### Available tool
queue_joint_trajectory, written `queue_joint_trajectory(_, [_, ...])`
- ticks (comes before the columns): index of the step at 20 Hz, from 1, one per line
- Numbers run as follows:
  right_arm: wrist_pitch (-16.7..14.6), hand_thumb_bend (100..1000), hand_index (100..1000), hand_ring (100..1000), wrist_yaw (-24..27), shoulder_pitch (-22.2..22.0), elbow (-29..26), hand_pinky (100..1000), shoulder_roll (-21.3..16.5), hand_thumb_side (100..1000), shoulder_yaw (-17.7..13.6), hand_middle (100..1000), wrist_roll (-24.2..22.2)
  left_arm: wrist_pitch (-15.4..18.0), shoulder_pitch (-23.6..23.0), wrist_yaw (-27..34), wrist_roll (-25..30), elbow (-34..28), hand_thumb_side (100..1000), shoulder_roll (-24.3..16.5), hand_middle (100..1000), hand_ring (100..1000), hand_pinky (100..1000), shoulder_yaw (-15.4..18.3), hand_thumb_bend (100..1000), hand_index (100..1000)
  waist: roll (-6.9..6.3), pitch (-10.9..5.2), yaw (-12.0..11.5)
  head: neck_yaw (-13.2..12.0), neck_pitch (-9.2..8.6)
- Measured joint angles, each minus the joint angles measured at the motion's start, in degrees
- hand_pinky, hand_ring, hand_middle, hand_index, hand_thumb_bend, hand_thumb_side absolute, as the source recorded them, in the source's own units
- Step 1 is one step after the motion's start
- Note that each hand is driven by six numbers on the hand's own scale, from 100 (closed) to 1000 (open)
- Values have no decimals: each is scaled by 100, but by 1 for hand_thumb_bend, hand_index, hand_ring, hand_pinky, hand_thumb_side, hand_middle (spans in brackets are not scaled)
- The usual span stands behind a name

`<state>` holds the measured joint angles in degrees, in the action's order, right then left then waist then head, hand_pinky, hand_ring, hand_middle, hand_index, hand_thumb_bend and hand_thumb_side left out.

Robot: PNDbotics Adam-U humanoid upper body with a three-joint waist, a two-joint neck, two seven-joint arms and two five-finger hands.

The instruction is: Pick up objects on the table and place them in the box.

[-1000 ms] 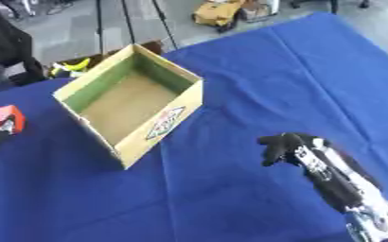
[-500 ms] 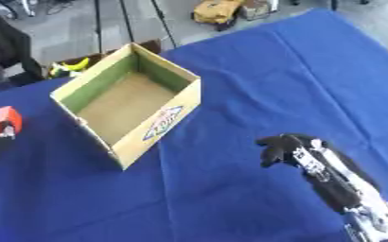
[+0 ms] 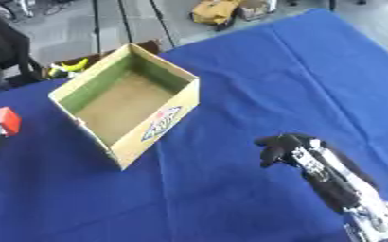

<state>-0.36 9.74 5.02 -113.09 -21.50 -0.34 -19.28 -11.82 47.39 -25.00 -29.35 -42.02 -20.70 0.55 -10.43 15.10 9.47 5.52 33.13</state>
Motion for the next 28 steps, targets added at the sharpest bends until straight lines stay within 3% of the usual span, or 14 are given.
queue_joint_trajectory(2, [0,100,537,847,1,-1,0,638,1,804,0,540,0,13,-2,29,-4,-18,358,0,538,660,480,-7,105,694,7,-11,-9,10,1])
queue_joint_trajectory(3, [0,100,537,847,1,-2,0,638,1,804,0,540,0,19,-3,29,7,-33,387,-1,555,687,502,-21,263,706,14,-25,-18,13,2])
queue_joint_trajectory(7, [0,100,537,847,13,-7,0,638,1,805,-1,540,0,-9,-3,-37,55,-126,431,-63,590,724,540,-35,448,739,34,-63,-56,16,5])
queue_joint_trajectory(13, [9,100,536,848,17,-7,0,637,1,812,-1,540,-9,-154,-3,-136,-15,-155,495,-132,680,786,566,5,522,781,33,-46,-66,10,-1])
queue_joint_trajectory(21, [-37,100,534,850,-87,53,-1,637,1,825,3,539,-59,-210,5,97,-208,-45,523,-151,671,790,556,120,480,766,-88,230,244,-228,-247])
queue_joint_trajectory(22, [-44,100,534,850,-109,56,-1,637,1,826,4,539,-64,-205,20,136,-237,-45,502,-159,653,779,549,140,429,752,-108,252,289,-261,-272])
queue_joint_trajectory(25, [-65,100,534,850,-153,60,-1,637,1,828,5,539,-79,-186,49,254,-343,-30,362,-173,559,720,515,150,100,669,-149,272,381,-318,-303])
queue_joint_trajectory(28, [-67,100,534,850,-166,73,-2,637,1,825,5,539,-80,-137,51,348,-518,-37,370,-172,511,672,490,152,100,615,-150,269,392,-328,-303])
